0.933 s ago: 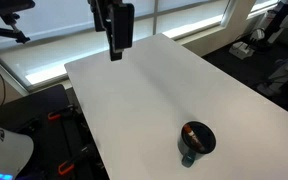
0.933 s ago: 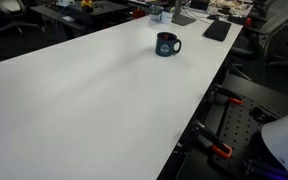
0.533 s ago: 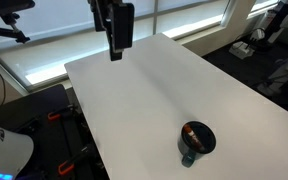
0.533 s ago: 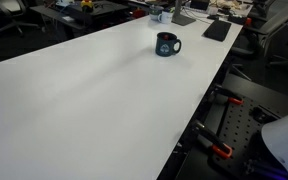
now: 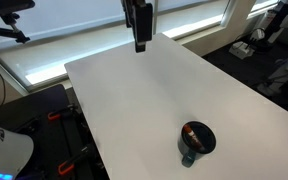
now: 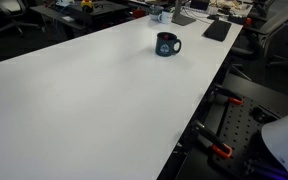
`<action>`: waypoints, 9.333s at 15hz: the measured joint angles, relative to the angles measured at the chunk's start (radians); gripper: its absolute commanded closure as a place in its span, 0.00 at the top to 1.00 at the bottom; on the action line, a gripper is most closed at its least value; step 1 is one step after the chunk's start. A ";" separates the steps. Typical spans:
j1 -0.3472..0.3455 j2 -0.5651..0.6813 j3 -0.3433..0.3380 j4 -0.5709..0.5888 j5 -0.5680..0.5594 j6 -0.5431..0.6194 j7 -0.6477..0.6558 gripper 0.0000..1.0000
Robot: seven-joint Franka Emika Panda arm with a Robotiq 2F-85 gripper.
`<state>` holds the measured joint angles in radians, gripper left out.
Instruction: Take the marker out of the cup and put it on the table
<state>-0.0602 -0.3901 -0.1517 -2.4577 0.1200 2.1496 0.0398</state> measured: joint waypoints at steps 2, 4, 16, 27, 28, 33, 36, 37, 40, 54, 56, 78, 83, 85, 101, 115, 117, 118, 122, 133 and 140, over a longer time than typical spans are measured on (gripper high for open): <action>-0.014 0.069 0.020 0.013 0.000 0.046 0.102 1.00; -0.035 0.145 0.027 0.038 -0.002 0.076 0.179 1.00; -0.102 0.373 0.006 0.146 -0.022 0.198 0.263 1.00; -0.107 0.565 -0.034 0.260 -0.022 0.206 0.387 1.00; -0.108 0.587 -0.042 0.282 -0.019 0.205 0.398 1.00; -0.128 0.694 -0.068 0.391 0.023 0.138 0.418 1.00; -0.146 0.745 -0.073 0.453 0.061 0.021 0.419 1.00; -0.153 0.760 -0.073 0.471 0.074 -0.018 0.419 1.00; -0.178 0.800 -0.074 0.529 0.117 -0.123 0.419 1.00; -0.247 0.919 -0.066 0.663 0.254 -0.186 0.272 1.00; -0.251 0.933 -0.066 0.671 0.257 -0.186 0.263 1.00; -0.303 1.030 -0.066 0.768 0.275 -0.201 0.260 0.51; -0.310 1.042 -0.066 0.771 0.276 -0.204 0.260 0.49; -0.311 1.044 -0.066 0.772 0.276 -0.206 0.260 0.25; -0.313 1.041 -0.065 0.783 0.277 -0.244 0.260 0.05; -0.133 0.764 -0.014 0.615 0.093 -0.225 0.090 0.05; -0.115 0.736 0.011 0.538 0.082 -0.170 0.009 0.05; -0.112 0.724 0.024 0.498 0.082 -0.140 -0.038 0.05; -0.116 0.679 0.062 0.326 0.109 0.034 -0.260 0.05; -0.185 0.673 0.088 0.073 0.203 0.262 -0.652 0.34; -0.194 0.699 0.086 0.065 0.175 0.265 -0.658 0.88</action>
<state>-0.2544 0.3092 -0.0653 -2.3922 0.2954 2.4149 -0.6178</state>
